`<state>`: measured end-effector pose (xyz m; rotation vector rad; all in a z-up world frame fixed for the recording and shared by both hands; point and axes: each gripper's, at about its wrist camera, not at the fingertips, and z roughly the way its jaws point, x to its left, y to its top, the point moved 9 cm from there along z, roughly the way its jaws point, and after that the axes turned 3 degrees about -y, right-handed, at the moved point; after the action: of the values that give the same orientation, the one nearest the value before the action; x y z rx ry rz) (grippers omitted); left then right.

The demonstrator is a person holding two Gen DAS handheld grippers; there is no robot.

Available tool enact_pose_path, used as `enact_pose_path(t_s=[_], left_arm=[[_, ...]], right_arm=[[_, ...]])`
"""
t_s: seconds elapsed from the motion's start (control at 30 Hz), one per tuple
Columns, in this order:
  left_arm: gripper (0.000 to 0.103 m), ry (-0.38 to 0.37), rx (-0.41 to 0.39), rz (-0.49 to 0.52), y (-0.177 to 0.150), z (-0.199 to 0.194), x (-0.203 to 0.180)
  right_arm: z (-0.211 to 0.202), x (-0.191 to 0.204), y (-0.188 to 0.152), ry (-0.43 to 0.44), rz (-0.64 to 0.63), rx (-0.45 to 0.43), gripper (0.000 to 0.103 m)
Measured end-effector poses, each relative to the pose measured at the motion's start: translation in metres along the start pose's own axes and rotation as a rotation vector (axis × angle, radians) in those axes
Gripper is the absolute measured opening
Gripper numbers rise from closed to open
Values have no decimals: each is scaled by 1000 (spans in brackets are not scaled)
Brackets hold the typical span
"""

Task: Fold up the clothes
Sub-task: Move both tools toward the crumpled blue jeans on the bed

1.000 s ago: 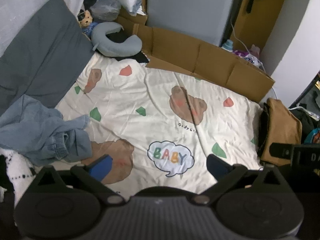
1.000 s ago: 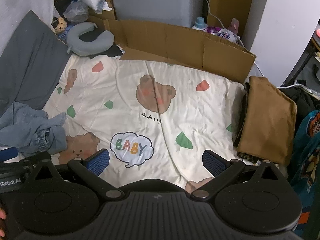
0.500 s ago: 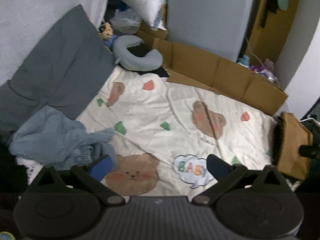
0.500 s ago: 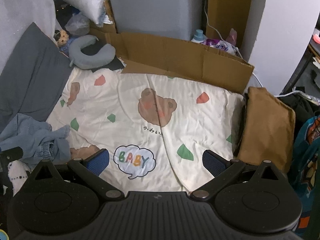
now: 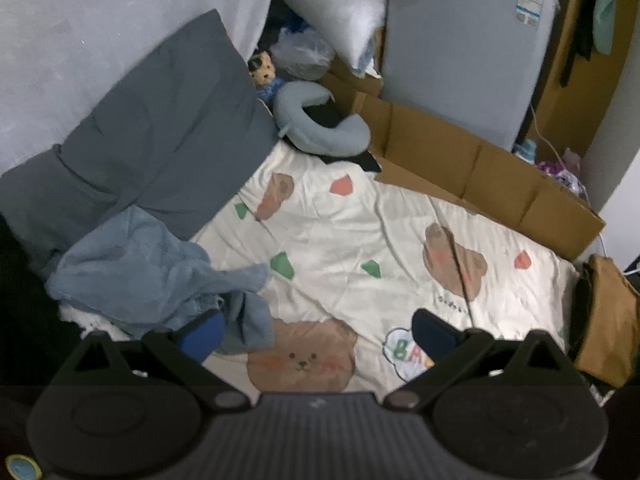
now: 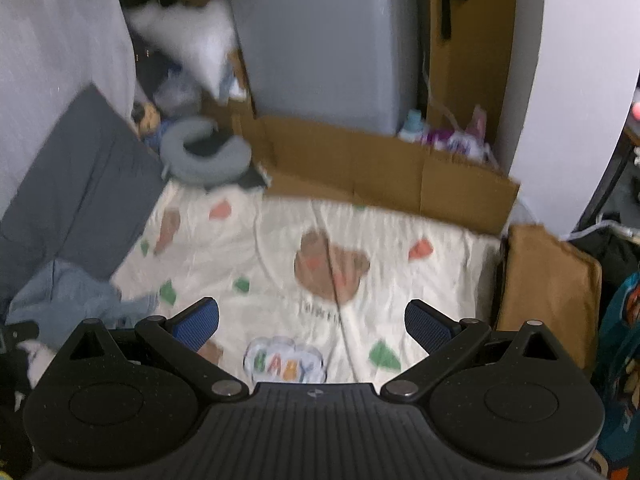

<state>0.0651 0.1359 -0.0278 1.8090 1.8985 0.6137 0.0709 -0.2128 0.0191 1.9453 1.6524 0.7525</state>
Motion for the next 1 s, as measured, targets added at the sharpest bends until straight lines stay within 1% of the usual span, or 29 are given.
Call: enact_pose_path(t_s=[0.1, 0.2, 0.27, 0.4, 0.53, 0.57, 0.63, 0.7, 0.8, 0.9, 1.0], left_arm=[[101, 32, 22, 35, -1, 5, 5], [101, 46, 30, 50, -4, 6, 11], [101, 49, 32, 48, -5, 7, 16], [101, 35, 26, 4, -5, 5, 28], [101, 65, 15, 15, -2, 6, 40], [101, 65, 15, 16, -2, 7, 42], [97, 63, 16, 13, -1, 9, 47], [96, 53, 18, -2, -1, 11, 51], [96, 65, 13, 8, 0, 16, 56], [96, 46, -5, 12, 1, 20, 58], [96, 36, -21, -12, 0, 27, 65]], right_arm=[[-1, 2, 6, 14, 0, -33, 102], [-2, 4, 9, 26, -3, -61, 102], [-1, 7, 9, 33, -6, -61, 102], [2, 13, 8, 47, -11, -61, 102], [5, 19, 7, 60, -18, -60, 102], [7, 20, 8, 62, -20, -59, 102], [11, 23, 9, 67, -26, -56, 102], [15, 26, 10, 71, -32, -54, 102], [21, 31, 12, 79, -40, -47, 102], [30, 36, 12, 92, -46, -30, 102], [37, 40, 17, 96, -57, -39, 102]])
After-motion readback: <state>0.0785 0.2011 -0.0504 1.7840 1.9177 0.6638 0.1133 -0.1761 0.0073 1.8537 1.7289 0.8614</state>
